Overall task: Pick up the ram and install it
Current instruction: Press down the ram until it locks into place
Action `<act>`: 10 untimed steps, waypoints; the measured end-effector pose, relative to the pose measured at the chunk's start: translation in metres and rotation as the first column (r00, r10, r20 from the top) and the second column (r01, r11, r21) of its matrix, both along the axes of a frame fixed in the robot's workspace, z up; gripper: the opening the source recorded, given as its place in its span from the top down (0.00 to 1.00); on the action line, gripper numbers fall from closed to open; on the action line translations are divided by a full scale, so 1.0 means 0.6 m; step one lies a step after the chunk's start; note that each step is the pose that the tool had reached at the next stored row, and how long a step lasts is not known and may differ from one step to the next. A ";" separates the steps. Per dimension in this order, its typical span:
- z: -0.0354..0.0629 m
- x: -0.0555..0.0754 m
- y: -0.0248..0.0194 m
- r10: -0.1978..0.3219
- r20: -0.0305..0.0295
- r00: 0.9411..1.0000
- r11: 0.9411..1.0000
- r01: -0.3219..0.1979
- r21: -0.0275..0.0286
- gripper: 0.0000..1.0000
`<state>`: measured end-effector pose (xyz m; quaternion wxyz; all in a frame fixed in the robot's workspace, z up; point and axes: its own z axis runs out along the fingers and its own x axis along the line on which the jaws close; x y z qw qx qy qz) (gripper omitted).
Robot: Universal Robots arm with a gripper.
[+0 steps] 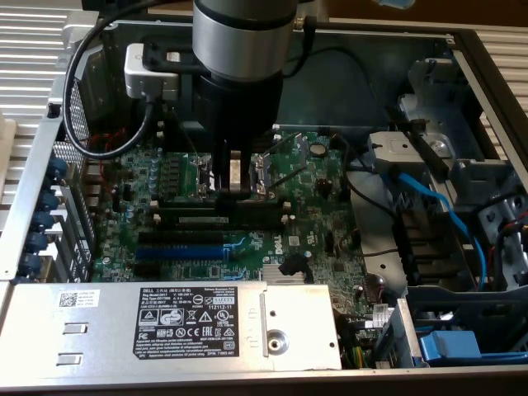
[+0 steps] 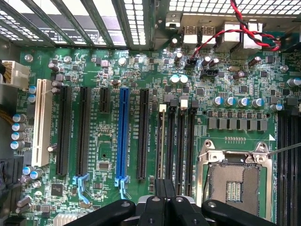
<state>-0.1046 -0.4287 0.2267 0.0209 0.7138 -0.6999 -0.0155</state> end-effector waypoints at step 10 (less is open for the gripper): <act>0.020 0.000 0.0000 0.000 0.000 1.000 1.000 0.000 0.000 0.90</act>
